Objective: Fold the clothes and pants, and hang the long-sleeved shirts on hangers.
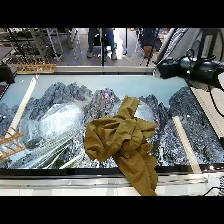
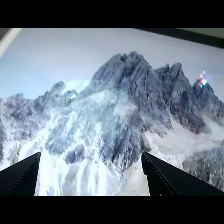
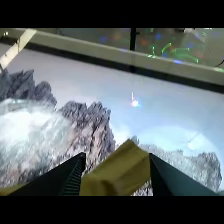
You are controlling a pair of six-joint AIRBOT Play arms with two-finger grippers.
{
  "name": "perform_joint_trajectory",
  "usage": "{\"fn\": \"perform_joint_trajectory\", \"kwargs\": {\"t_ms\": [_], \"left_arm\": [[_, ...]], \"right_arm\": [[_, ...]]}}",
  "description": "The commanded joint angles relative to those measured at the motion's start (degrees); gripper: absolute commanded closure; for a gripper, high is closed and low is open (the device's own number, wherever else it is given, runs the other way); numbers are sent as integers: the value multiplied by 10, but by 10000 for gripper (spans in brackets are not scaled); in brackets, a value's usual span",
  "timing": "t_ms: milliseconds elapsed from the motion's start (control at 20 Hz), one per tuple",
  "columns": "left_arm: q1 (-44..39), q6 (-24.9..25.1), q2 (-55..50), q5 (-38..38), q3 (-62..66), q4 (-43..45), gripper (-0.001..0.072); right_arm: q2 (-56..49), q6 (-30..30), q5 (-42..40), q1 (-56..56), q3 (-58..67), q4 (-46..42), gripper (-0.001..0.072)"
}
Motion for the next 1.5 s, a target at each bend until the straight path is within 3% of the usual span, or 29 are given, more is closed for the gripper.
{"fn": "perform_joint_trajectory", "kwargs": {"t_ms": [0, 150, 250, 300, 350, 500, 600, 700, 1000, 1100, 1150, 1200, 1250, 1300, 1350, 1400, 1450], "left_arm": [[0, 34, -22, -70, 0, -88, 13], [0, 188, -61, -153, 0, -261, 16], [-10, 293, -108, -275, 0, -392, 32], [-27, 311, -131, -323, -9, -422, 213], [-47, 312, -143, -325, -37, -436, 368], [-142, 361, -150, -230, -181, -427, 368], [-205, 365, -150, -143, -274, -348, 356], [-249, 390, -150, -62, -349, -308, 179], [-311, 461, -150, 97, -441, -311, 162], [-325, 461, -150, 156, -441, -321, 82], [-331, 460, -152, 188, -441, -325, 84], [-334, 455, -155, 220, -441, -325, 103], [-336, 440, -158, 258, -441, -324, 200], [-336, 414, -158, 292, -441, -325, 407], [-336, 400, -156, 324, -441, -327, 617], [-336, 400, -153, 342, -440, -331, 684], [-336, 402, -143, 345, -439, -333, 686]], "right_arm": [[-6, -5, 168, 0, -5, -9, 140], [-7, -18, 268, 0, -65, 30, 130], [-7, -31, 281, 1, -148, 108, 131], [-7, -42, 276, 1, -200, 156, 133], [-7, -54, 268, 3, -260, 204, 136], [-7, -102, 183, 44, -429, 234, 142], [-7, -145, 108, 68, -495, 231, 142], [-7, -179, 31, 80, -518, 220, 137], [-13, -196, -112, 83, -518, 170, 99], [-19, -196, -143, 83, -518, 187, 110], [-20, -196, -155, 83, -518, 193, 180], [-20, -196, -167, 83, -518, 196, 328], [-20, -196, -177, 83, -518, 200, 479], [-20, -196, -181, 83, -517, 200, 625], [-18, -196, -180, 83, -516, 199, 684], [-14, -196, -176, 83, -515, 198, 684], [-6, -195, -169, 82, -512, 196, 685]]}}
